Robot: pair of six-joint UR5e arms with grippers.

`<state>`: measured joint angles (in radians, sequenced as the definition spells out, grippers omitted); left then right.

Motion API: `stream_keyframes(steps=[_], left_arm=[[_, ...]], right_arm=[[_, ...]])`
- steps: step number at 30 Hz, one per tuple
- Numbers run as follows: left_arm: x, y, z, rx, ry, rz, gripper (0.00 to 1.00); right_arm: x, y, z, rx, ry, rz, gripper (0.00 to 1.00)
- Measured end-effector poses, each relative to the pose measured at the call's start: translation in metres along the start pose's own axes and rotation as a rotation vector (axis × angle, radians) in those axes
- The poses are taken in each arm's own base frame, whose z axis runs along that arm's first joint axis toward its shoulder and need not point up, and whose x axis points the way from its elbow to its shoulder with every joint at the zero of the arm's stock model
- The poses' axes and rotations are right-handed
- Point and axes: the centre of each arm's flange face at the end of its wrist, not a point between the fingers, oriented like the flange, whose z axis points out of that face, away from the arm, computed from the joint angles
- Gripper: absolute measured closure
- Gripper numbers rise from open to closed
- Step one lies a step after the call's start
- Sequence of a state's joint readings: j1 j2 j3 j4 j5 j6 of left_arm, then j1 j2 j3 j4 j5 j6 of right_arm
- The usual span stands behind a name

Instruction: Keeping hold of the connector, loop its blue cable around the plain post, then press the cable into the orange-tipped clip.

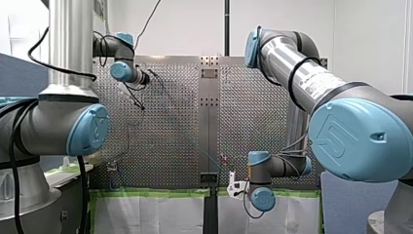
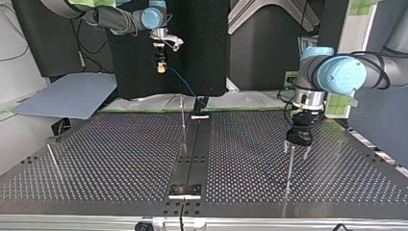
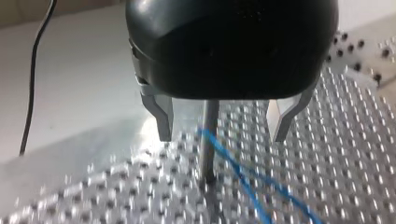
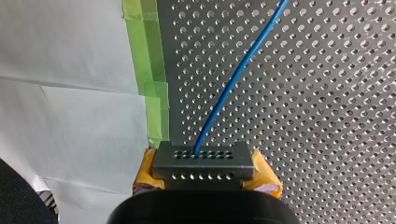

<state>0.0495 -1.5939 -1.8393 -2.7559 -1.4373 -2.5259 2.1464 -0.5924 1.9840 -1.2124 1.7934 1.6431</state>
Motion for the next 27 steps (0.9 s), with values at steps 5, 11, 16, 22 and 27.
stream_keyframes(steps=[5, 11, 16, 22, 27], left_arm=[[-0.002, -0.012, -0.016, 0.016, -0.003, 0.000, 0.00], [0.001, -0.011, -0.030, -0.007, 0.011, 0.021, 0.00], [-0.004, -0.014, -0.039, -0.034, 0.001, 0.055, 0.00], [-0.022, -0.028, -0.057, -0.076, -0.049, 0.116, 0.00], [-0.032, -0.042, -0.072, -0.093, -0.067, 0.165, 0.00]], right_arm=[[0.000, 0.000, 0.000, 0.000, -0.001, 0.000, 1.00], [0.000, 0.000, 0.000, 0.000, -0.001, 0.000, 1.00], [0.000, 0.000, 0.000, 0.000, -0.001, 0.000, 1.00], [0.000, 0.000, 0.000, 0.000, -0.002, 0.000, 1.00], [0.000, -0.001, 0.000, 0.000, -0.005, -0.001, 1.00]])
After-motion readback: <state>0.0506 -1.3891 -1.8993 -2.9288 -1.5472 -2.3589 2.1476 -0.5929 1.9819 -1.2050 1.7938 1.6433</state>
